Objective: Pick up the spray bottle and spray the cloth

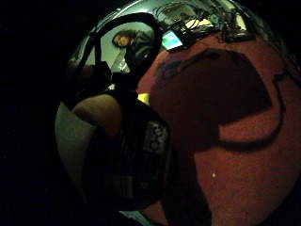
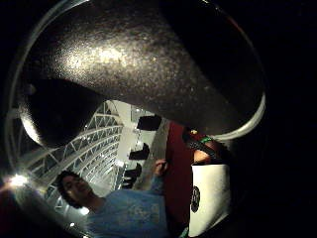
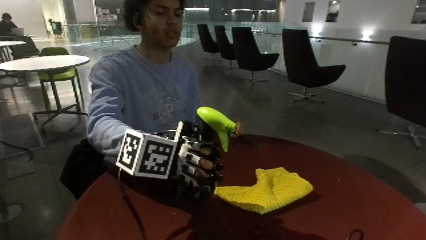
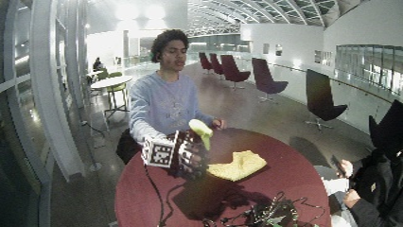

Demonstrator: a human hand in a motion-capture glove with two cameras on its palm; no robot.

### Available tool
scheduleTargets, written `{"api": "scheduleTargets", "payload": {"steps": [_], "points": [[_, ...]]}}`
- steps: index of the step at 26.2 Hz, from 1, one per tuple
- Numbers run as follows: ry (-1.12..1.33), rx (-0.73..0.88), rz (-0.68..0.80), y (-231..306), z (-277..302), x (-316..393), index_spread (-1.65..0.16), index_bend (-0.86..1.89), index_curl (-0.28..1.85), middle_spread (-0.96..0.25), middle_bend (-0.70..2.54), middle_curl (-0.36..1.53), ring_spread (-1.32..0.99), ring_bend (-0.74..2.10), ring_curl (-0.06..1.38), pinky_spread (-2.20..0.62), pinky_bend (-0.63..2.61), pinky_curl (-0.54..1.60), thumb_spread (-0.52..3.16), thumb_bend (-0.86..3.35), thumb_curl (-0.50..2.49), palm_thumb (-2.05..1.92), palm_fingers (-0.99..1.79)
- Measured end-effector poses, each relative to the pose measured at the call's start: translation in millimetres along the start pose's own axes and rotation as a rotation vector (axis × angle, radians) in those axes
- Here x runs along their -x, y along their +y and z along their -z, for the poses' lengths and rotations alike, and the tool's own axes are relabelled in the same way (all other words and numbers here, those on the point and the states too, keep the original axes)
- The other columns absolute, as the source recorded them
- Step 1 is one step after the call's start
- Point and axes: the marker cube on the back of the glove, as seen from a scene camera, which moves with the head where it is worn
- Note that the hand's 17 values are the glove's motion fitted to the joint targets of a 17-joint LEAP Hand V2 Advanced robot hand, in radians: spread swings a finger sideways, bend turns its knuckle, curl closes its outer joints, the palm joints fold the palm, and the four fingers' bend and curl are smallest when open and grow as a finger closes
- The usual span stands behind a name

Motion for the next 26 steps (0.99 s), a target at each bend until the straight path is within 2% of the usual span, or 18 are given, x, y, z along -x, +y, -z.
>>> {"api": "scheduleTargets", "payload": {"steps": [7, 12, 18, 26], "points": [[-0.009, 0.289, -0.096, 9.0, -7.3, 27.4, -0.24, 0.14, 0.37, -0.10, 0.26, 0.42, -0.03, 0.46, 0.35, 0.27, 0.19, 0.31, 0.65, -0.01, 0.55, 1.04, 1.05], [-0.017, 0.427, -0.195, 12.0, -20.6, 33.8, -0.23, 0.13, 0.37, -0.10, 0.24, 0.43, -0.02, 0.46, 0.36, 0.27, 0.19, 0.31, 0.64, -0.02, 0.57, 1.04, 1.06], [0.032, 0.528, -0.254, 14.3, -34.7, 39.6, -0.22, 0.13, 0.37, -0.10, 0.24, 0.44, -0.01, 0.46, 0.37, 0.27, 0.19, 0.32, 0.64, -0.02, 0.59, 1.04, 1.06], [0.078, 0.567, -0.284, 13.5, -44.4, 39.0, -0.20, 0.13, 0.37, -0.08, 0.25, 0.46, 0.00, 0.46, 0.37, 0.27, 0.20, 0.33, 0.65, -0.03, 0.61, 1.03, 1.10]]}}
